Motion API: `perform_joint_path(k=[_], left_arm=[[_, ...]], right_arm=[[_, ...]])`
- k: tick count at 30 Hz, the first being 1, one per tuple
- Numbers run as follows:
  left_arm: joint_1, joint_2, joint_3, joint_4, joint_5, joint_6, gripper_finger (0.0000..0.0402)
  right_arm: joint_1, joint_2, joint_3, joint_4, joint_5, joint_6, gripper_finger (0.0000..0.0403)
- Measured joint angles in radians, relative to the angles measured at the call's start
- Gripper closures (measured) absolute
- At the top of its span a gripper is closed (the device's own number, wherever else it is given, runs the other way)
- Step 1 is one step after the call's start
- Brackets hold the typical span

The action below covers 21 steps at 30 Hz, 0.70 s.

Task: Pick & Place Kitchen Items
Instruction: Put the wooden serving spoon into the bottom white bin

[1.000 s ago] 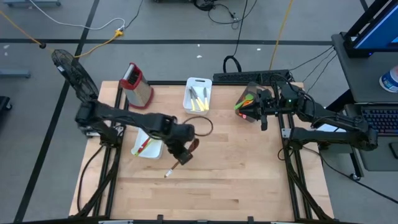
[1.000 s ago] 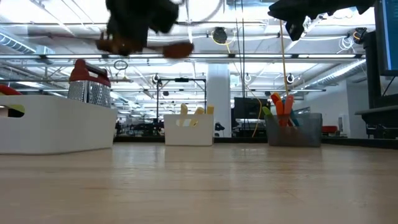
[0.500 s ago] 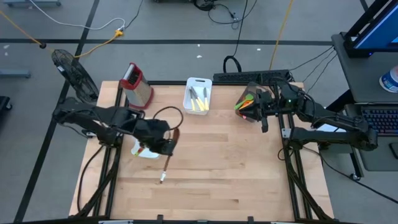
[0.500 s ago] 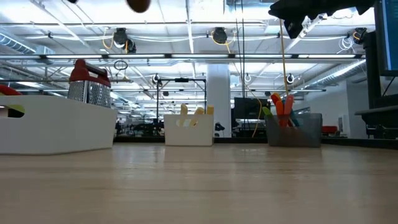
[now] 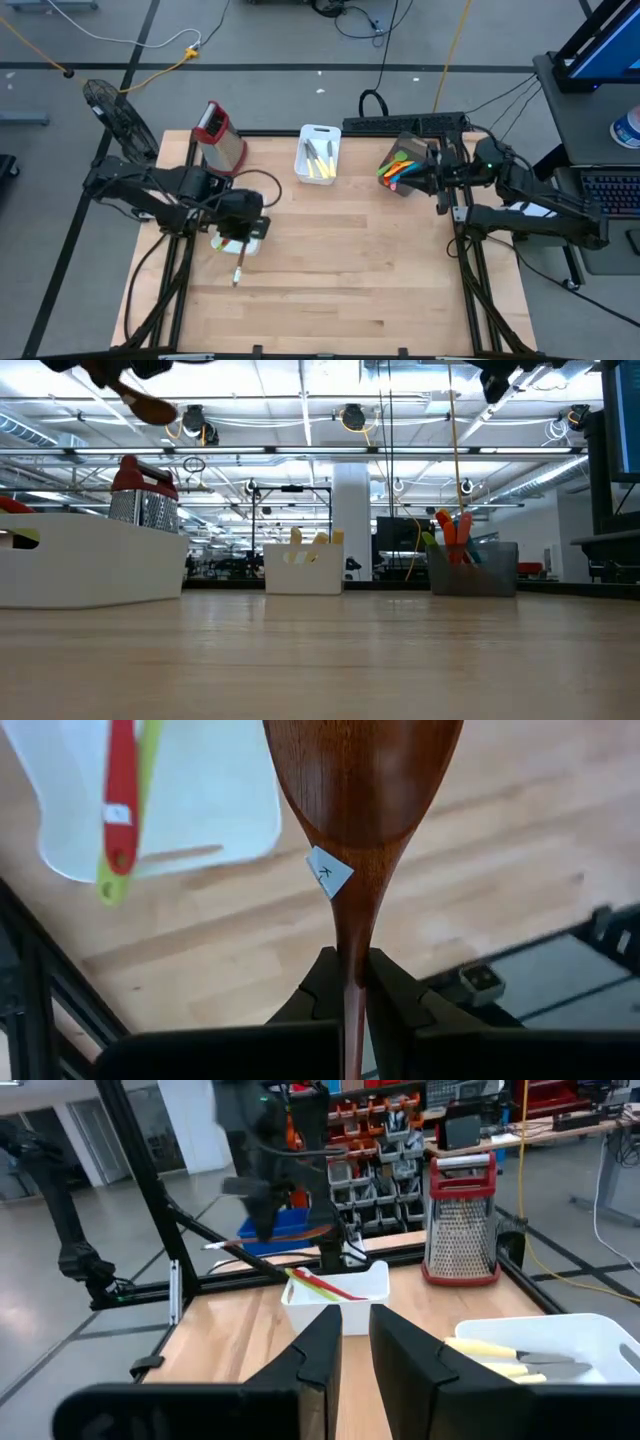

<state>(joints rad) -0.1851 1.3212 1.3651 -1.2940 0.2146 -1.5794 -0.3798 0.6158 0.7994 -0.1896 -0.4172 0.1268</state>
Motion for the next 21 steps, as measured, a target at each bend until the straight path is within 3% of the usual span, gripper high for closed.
perform_joint_path(k=[8,15,21], left_arm=[[0.172,0.0,0.0,-0.088,0.006,0.074,0.0394],[0.291,0.0,-0.025,-0.158,0.04,0.134,0.0394],[0.328,0.011,-0.09,-0.139,0.095,0.175,0.0394]], right_arm=[[0.0,-0.093,-0.004,-0.169,0.029,-0.055,0.0353],[0.0,-0.215,-0.108,-0.165,0.107,-0.049,0.0353],[0.0,-0.33,-0.175,-0.161,0.129,-0.001,0.0353]])
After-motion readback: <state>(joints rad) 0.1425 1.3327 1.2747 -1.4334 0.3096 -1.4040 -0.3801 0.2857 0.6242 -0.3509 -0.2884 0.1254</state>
